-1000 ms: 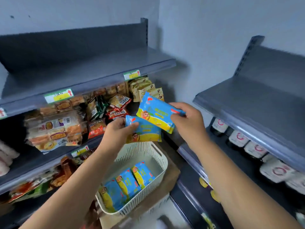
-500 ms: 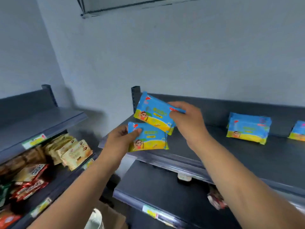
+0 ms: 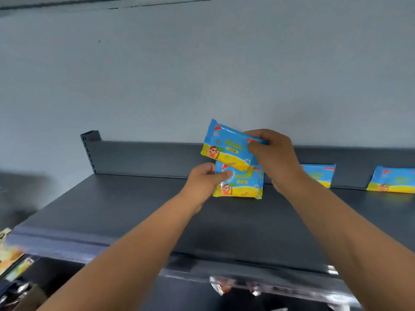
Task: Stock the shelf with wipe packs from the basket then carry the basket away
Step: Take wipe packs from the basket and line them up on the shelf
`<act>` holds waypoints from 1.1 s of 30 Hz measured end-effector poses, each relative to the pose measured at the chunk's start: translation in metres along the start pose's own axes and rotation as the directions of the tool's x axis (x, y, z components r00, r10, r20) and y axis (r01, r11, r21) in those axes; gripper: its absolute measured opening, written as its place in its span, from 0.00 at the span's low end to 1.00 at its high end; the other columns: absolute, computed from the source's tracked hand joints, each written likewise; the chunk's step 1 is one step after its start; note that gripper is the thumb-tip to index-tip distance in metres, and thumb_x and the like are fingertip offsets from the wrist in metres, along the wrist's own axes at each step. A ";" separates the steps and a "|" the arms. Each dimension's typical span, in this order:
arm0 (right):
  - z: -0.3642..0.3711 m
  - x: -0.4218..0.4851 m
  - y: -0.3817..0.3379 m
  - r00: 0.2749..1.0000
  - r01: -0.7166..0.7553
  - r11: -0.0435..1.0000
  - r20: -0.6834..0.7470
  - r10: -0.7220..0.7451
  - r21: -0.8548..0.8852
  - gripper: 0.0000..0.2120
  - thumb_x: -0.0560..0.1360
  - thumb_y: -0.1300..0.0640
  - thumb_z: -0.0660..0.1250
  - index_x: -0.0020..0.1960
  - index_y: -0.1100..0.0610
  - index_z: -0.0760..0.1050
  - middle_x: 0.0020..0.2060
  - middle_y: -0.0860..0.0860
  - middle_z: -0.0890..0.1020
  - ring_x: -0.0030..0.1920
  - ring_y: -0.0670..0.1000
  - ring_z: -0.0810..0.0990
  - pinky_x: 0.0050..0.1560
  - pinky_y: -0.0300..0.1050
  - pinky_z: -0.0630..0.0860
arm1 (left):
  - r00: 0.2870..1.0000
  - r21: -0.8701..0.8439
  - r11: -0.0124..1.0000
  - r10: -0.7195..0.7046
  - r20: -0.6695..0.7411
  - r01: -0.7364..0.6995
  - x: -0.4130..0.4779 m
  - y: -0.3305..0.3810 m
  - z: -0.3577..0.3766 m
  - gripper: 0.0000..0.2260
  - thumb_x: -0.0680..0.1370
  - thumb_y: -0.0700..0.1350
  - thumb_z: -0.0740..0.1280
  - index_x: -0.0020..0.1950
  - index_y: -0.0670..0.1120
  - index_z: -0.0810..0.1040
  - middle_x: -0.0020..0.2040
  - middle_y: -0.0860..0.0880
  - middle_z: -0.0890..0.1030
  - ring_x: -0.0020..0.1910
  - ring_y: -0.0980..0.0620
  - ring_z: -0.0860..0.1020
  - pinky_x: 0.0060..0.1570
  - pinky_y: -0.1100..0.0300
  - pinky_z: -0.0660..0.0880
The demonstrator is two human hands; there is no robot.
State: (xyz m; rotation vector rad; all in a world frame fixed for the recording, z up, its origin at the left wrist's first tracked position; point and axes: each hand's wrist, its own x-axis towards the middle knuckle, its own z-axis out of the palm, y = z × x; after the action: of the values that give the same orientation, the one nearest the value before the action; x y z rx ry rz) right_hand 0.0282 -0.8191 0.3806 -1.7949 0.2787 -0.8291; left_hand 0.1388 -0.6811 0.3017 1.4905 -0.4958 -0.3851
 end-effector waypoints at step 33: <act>-0.016 0.014 0.103 0.992 0.018 0.776 0.105 0.063 -0.631 0.18 0.73 0.64 0.69 0.60 0.49 0.83 0.58 0.44 0.82 0.56 0.43 0.79 0.53 0.32 0.74 | 0.988 0.280 0.948 -0.150 -0.023 0.150 0.045 -0.051 0.006 0.31 0.69 0.34 0.80 0.68 0.46 0.70 0.61 0.50 0.78 0.60 0.51 0.78 0.51 0.61 0.77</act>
State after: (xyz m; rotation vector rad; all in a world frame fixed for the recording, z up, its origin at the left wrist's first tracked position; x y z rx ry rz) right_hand 0.0489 -0.8784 0.2962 -2.4593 0.5493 -0.6394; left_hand 0.1763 -0.7123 0.2542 1.8111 -0.4502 -0.4468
